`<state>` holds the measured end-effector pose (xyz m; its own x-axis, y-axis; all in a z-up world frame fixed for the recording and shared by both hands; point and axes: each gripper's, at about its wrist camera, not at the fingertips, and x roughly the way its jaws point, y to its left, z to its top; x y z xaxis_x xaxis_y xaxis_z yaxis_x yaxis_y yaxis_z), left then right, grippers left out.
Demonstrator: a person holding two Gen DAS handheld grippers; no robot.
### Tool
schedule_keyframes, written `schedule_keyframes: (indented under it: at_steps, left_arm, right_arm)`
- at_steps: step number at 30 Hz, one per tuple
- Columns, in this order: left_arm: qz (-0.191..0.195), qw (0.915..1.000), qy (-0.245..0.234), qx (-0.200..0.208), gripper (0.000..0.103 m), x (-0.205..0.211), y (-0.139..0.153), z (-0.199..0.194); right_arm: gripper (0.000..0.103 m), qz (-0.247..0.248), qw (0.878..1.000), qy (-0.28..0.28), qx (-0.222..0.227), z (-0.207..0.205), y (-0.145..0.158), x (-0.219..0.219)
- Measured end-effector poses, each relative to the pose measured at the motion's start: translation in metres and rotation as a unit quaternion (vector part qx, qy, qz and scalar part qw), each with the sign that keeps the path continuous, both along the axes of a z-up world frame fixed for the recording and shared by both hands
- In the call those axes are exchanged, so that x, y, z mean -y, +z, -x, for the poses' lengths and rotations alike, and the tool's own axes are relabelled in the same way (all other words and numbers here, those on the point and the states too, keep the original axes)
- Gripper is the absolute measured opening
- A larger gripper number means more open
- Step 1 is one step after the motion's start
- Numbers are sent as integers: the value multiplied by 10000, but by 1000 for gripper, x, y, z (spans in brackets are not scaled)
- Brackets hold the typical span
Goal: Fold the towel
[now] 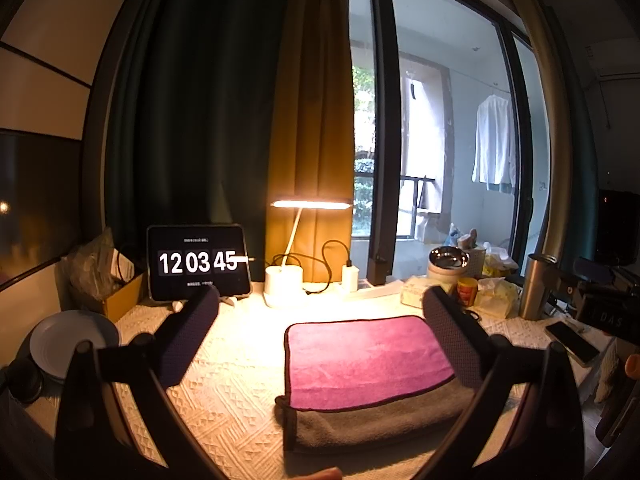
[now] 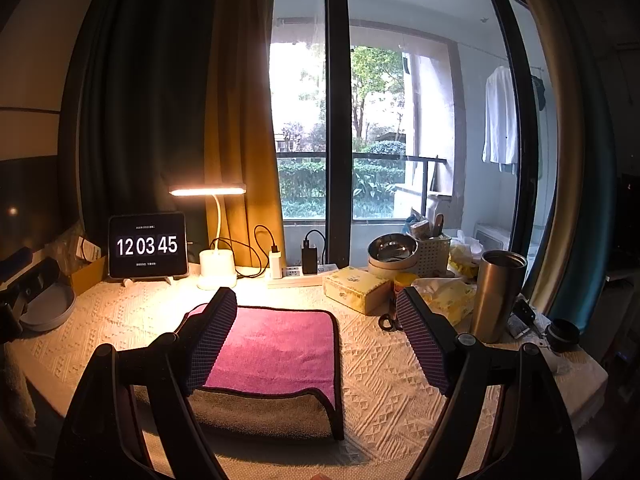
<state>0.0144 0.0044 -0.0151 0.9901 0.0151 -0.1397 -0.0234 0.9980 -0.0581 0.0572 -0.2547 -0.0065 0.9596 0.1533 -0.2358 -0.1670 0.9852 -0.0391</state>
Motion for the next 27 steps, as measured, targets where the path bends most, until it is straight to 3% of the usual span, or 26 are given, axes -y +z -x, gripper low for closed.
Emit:
schedule_keyframes:
  at_steps: [6, 15, 27]
  left_arm:
    - [32, 9999, -34, -152, 103, 0, -3, -5]
    - [-10, 9955, -140, -938, 103, 7, -37, -37]
    - [-103, 9765, -320, -2129, 102, 9, -99, -87]
  right_arm:
    - [85, -17, 10000, 7, -62, -2, -1, 1]
    - [85, -53, 9983, 35, -575, -26, -33, 9]
    - [85, -34, 9843, 359, -1726, -77, -96, 7]
